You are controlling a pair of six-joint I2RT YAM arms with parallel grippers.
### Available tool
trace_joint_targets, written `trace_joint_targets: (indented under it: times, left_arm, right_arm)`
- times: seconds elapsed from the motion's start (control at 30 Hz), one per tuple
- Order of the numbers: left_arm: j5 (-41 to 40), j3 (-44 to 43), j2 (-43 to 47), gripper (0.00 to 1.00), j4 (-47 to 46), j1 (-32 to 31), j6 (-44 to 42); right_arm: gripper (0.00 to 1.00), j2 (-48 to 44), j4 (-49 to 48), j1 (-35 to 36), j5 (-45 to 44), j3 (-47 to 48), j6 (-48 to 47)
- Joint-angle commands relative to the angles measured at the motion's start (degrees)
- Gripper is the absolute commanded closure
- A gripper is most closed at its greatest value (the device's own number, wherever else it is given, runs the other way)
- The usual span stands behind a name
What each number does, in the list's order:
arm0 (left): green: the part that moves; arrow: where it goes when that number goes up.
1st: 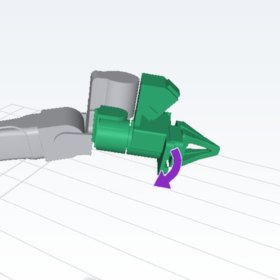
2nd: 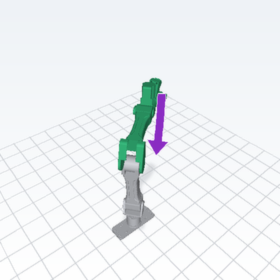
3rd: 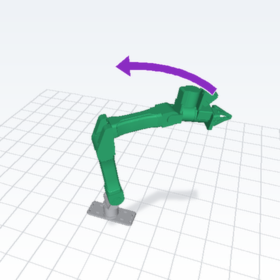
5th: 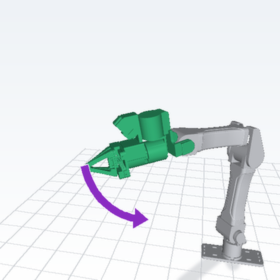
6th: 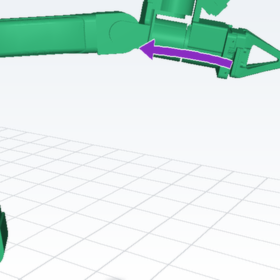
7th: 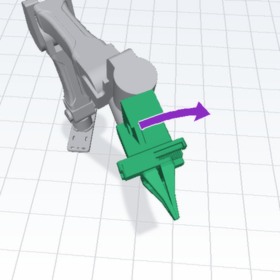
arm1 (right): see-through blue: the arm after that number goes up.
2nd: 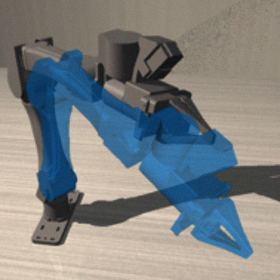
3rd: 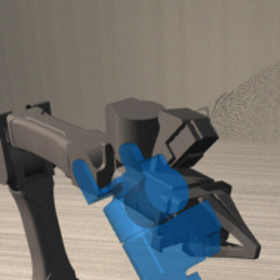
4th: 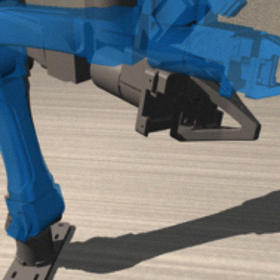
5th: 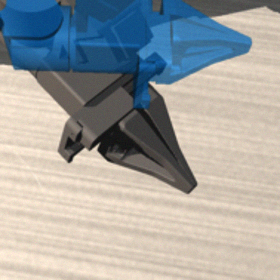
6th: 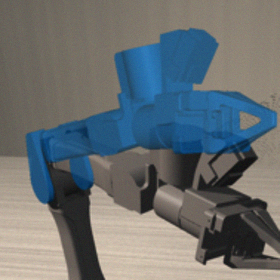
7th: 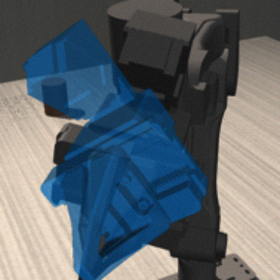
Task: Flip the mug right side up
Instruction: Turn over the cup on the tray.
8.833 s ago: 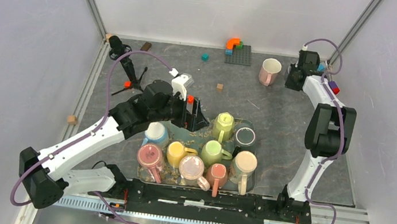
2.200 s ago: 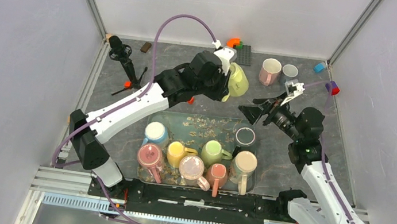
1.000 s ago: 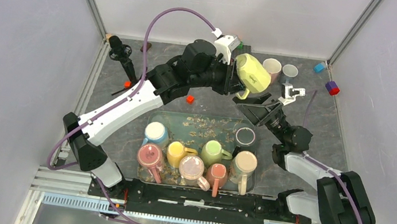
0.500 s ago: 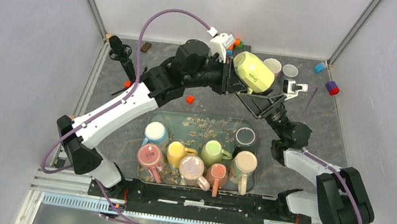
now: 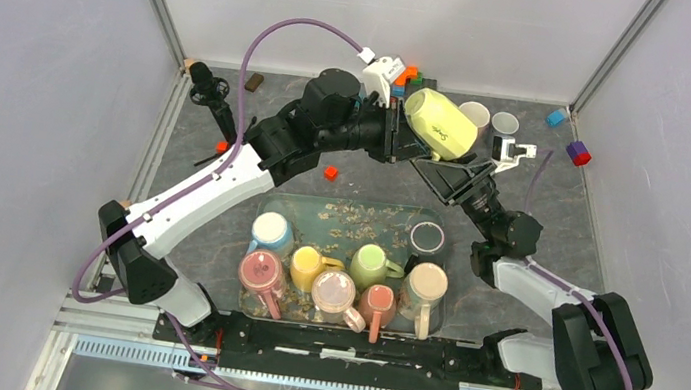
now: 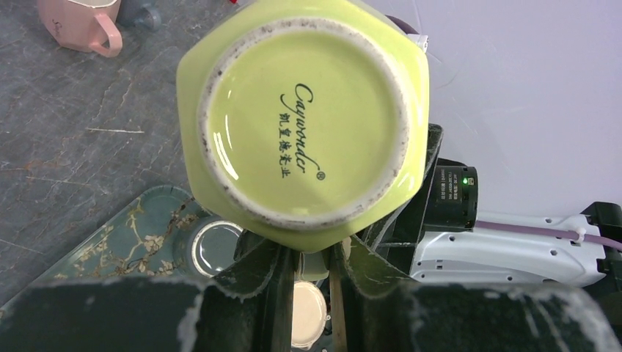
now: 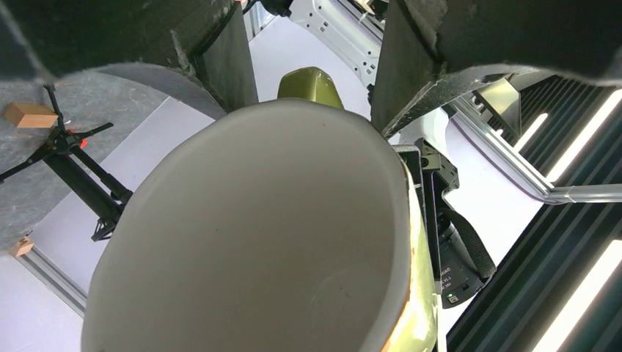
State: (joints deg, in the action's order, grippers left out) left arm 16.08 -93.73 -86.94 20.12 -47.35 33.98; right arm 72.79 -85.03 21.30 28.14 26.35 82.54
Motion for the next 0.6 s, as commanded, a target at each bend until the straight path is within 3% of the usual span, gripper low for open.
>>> trace_joint_targets:
  times: [0.0,0.27,0.4,0.57]
  left_arm:
    - [2.8,-1.1,1.8,0.98,-8.9,0.2,2.0]
    - [3.7,-0.3,1.8,0.98,-9.1,0.6,2.0]
    - [3.7,1.2,2.5,0.98,-9.5,0.9,2.0]
    - [4.2,3.1,3.1,0.98,-9.4,1.6,1.5]
  right_arm:
    - [0.39,-1.3,-18.9,0.5,0.4,2.3,-1.0]
    - [0.52,-1.2,-18.6,0.5,0.9,2.9,-1.4]
    - [0.65,-1.4,-18.7,0.5,0.7,3.1,-1.7]
    - [0.91,-2.4,-16.2,0.5,1.0,3.1,-3.4]
